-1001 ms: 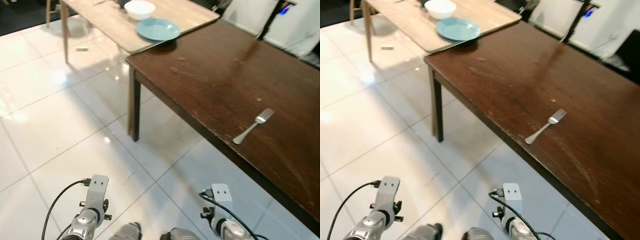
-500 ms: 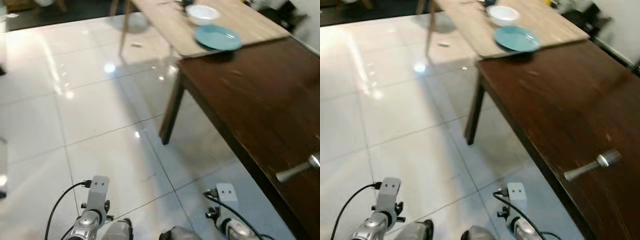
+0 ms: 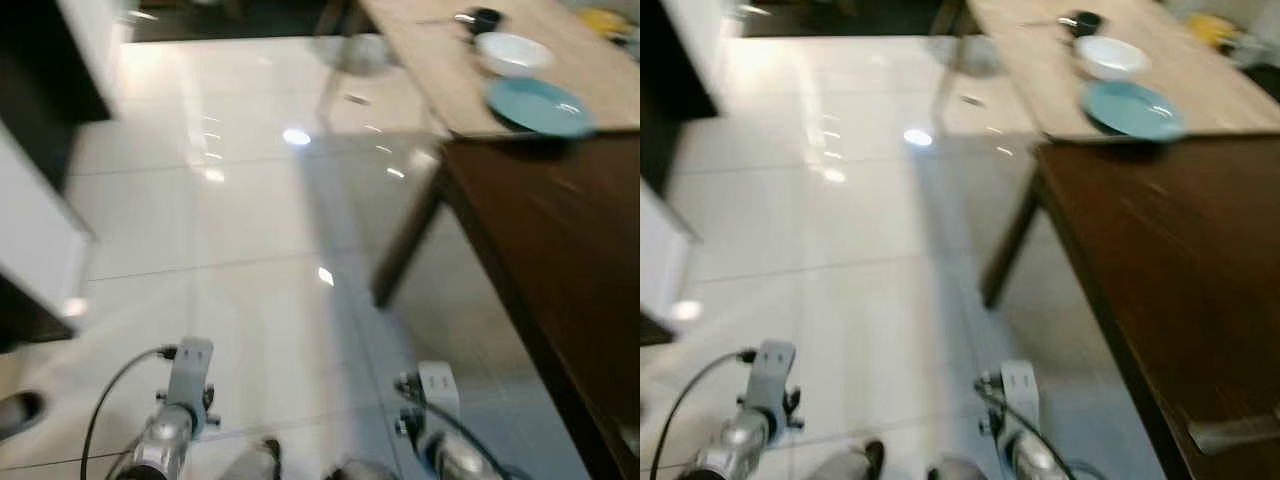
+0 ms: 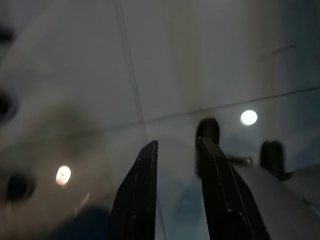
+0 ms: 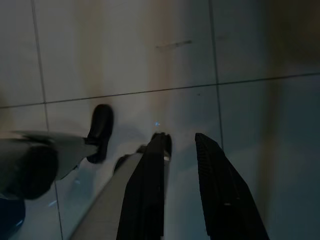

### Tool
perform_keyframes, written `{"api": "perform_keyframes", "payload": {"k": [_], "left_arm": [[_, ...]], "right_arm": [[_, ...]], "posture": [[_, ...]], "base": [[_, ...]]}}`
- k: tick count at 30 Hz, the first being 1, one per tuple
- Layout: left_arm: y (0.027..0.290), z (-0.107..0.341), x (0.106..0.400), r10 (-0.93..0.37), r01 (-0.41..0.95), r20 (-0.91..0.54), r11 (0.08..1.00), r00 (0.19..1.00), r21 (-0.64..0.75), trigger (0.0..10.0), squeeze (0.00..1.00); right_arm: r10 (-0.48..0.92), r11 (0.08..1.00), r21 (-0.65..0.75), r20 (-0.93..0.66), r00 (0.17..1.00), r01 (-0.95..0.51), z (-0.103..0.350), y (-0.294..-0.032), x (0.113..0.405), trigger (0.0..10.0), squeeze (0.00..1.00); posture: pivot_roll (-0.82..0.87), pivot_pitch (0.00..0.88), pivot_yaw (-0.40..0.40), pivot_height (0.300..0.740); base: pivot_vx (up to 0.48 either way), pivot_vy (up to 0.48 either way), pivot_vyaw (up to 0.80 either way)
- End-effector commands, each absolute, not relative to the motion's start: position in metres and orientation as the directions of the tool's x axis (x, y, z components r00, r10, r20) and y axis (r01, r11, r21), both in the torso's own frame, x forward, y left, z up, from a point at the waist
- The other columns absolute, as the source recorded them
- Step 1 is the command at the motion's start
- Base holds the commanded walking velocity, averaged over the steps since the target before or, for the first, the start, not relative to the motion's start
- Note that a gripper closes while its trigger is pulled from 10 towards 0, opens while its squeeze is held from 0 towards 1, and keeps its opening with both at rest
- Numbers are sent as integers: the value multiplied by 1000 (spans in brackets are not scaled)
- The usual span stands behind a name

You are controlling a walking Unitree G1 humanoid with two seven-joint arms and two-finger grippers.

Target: Setting the table

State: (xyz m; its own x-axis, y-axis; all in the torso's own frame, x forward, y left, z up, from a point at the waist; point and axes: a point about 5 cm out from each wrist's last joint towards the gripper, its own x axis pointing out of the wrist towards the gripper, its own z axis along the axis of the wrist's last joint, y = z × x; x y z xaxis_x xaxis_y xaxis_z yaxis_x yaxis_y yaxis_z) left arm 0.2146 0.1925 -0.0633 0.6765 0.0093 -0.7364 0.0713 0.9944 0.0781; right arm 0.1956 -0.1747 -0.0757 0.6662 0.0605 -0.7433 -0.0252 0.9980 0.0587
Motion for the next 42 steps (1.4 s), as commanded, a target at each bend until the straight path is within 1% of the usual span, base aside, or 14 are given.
{"api": "perform_keyframes", "payload": {"k": [1, 4, 6, 10, 15, 28, 42], "left_arm": [[189, -63, 215, -8, 82, -731, 994, 683, 66, 10000, 0], [188, -63, 216, -6, 77, -726, 995, 687, 65, 10000, 0], [188, -63, 216, -3, 69, -724, 996, 690, 61, 10000, 0], [186, -61, 218, -1, 34, -708, 999, 706, 32, 10000, 0], [180, -60, 221, -15, 38, -689, 999, 724, 19, 10000, 0], [185, -53, 226, 20, -37, -629, 999, 777, -13, 10000, 0], [183, -53, 226, 25, -56, -617, 998, 787, -31, 10000, 0]], "right_arm": [[43, 998, 60, -755, 655, 3, -78, -177, 191, 10000, 0], [41, 998, 60, -749, 661, 6, -78, -178, 191, 10000, 0], [29, 996, 75, -747, 665, 41, -77, -180, 192, 10000, 0], [31, 997, 70, -746, 665, 32, -76, -182, 194, 10000, 0], [29, 998, 62, -742, 670, 26, -73, -187, 198, 10000, 0], [30, 999, 52, -735, 677, 12, -71, -189, 201, 10000, 0], [42, 999, 55, -737, 675, -3, -71, -189, 203, 10000, 0]], "posture": [[77, 69, 4, 740], [75, 68, -1, 740], [75, 68, -6, 740], [70, 66, -15, 740], [63, 71, -31, 740], [52, 60, -42, 740], [55, 75, -53, 740]], "base": [[0, 0, 800], [0, 0, 800], [0, 0, 0], [0, 0, 0], [0, 0, 0], [0, 0, 0], [366, 0, 0]]}}
